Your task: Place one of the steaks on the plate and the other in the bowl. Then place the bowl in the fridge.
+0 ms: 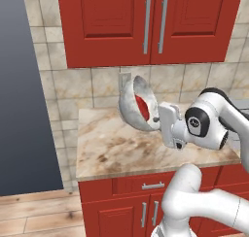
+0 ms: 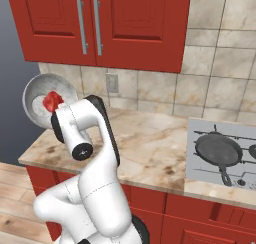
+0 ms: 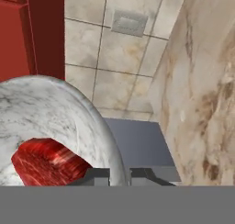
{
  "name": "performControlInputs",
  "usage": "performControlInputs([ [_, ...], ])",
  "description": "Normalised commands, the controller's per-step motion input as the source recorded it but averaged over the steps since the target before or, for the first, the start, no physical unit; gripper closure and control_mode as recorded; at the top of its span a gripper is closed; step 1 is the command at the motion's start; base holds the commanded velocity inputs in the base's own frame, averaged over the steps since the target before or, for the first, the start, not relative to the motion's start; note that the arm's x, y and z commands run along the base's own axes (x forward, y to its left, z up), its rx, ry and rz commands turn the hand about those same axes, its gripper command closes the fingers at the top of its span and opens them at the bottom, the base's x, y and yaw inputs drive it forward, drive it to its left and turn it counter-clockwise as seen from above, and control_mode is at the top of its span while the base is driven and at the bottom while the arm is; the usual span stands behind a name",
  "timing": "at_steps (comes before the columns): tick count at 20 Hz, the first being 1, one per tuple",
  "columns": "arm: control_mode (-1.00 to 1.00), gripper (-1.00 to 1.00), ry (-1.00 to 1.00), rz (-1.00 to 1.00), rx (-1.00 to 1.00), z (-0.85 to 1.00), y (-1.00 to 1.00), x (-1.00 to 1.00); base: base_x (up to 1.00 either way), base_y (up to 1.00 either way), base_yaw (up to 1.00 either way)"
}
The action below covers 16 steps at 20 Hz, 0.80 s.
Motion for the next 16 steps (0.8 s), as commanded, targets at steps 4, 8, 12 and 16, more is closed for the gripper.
performControlInputs([
  [4, -1.0, 1.0, 0.65, 0.0, -0.13, 0.79, -0.7, -0.11, 0.0, 0.0, 0.0],
  [8, -1.0, 1.0, 0.67, 0.0, -0.17, 0.88, -0.38, -0.22, 0.0, 0.0, 0.0],
  [12, -1.0, 1.0, 0.52, 0.0, -0.27, 0.91, -0.28, -0.51, 0.0, 0.0, 0.0],
  [16, -1.0, 1.0, 0.35, 0.0, -0.3, 0.64, -0.47, -0.58, 0.0, 0.0, 0.0],
])
